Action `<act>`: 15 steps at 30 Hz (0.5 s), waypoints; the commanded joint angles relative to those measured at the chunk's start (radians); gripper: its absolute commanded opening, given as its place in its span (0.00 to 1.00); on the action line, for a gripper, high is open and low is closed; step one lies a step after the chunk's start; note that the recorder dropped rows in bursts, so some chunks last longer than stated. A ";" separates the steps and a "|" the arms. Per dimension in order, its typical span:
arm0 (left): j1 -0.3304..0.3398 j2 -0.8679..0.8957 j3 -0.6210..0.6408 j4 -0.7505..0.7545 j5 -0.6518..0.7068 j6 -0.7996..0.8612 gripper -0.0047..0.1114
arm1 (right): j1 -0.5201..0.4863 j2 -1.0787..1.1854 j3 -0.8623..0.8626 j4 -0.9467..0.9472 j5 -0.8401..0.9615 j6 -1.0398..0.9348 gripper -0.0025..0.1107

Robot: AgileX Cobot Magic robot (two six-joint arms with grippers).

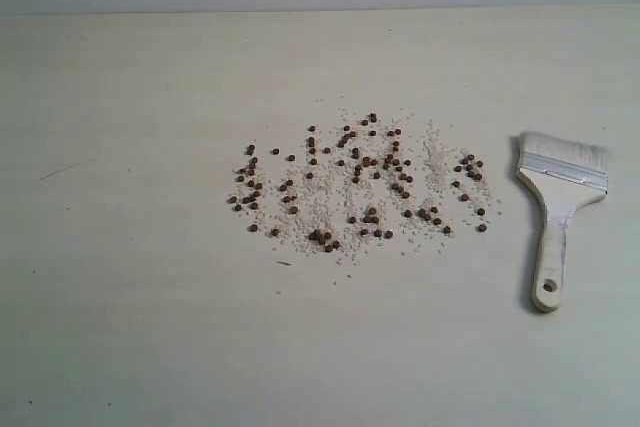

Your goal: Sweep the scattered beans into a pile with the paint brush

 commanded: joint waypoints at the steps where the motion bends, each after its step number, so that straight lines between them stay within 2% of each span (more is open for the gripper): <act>1: -0.004 -0.004 0.000 -0.008 0.001 0.003 0.04 | 0.003 0.273 -0.231 -0.062 0.486 -0.075 0.02; 2: -0.004 -0.004 0.000 -0.008 0.001 0.003 0.04 | 0.003 0.372 -0.305 -0.039 0.637 -0.132 0.02; 4: -0.004 -0.004 0.000 -0.008 0.001 0.003 0.04 | 0.003 0.496 -0.374 0.016 0.810 -0.194 0.02; 6: -0.004 -0.004 0.000 -0.008 0.001 0.003 0.04 | 0.003 0.592 -0.388 0.093 0.908 -0.279 0.02; 12: -0.004 -0.004 0.000 -0.008 0.001 0.003 0.04 | 0.003 0.782 -0.388 0.278 1.011 -0.389 0.02; 15: -0.004 -0.004 0.000 -0.008 0.001 0.003 0.04 | 0.010 0.846 -0.370 0.401 1.009 -0.502 0.06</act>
